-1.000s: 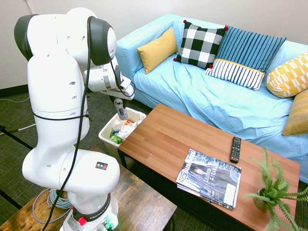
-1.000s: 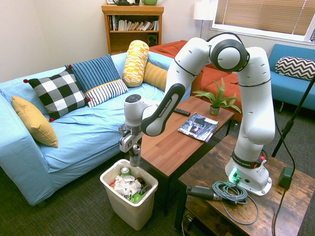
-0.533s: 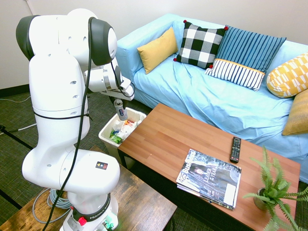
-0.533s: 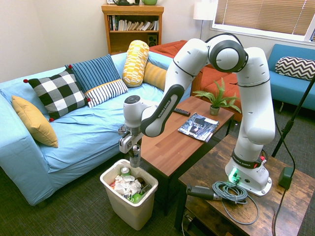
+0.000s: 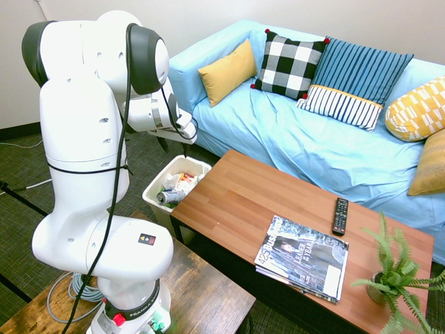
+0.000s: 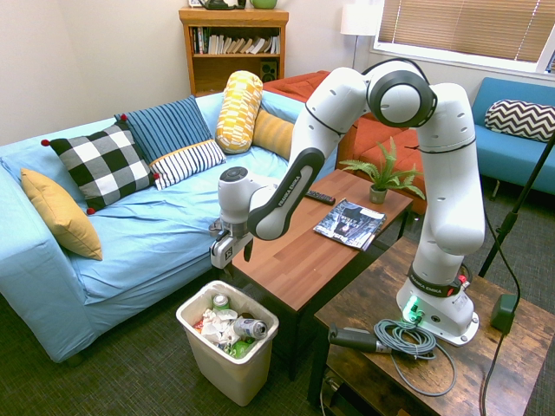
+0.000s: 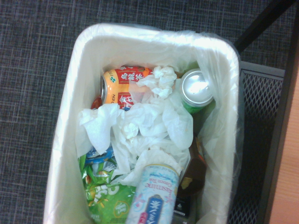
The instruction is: Throw the can in the trash bin
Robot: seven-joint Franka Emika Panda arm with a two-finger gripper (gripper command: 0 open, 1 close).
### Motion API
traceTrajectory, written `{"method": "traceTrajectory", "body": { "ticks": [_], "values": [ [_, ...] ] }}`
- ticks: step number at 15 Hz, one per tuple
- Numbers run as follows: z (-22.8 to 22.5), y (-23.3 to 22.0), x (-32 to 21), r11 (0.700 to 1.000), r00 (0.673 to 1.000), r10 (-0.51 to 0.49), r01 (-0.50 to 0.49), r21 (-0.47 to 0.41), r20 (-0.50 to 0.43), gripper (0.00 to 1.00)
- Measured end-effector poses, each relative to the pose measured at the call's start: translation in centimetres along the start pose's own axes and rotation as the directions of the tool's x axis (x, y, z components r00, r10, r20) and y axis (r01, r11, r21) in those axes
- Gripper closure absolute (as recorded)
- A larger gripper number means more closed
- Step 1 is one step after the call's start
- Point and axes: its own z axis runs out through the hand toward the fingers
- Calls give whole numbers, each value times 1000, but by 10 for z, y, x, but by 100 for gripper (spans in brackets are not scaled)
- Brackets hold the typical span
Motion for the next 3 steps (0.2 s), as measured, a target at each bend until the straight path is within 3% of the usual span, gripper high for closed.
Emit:
{"method": "traceTrajectory", "body": {
  "ticks": [3],
  "values": [
    [-29,16,7,999,998,46,-46,11,-48,0]
  ]
}}
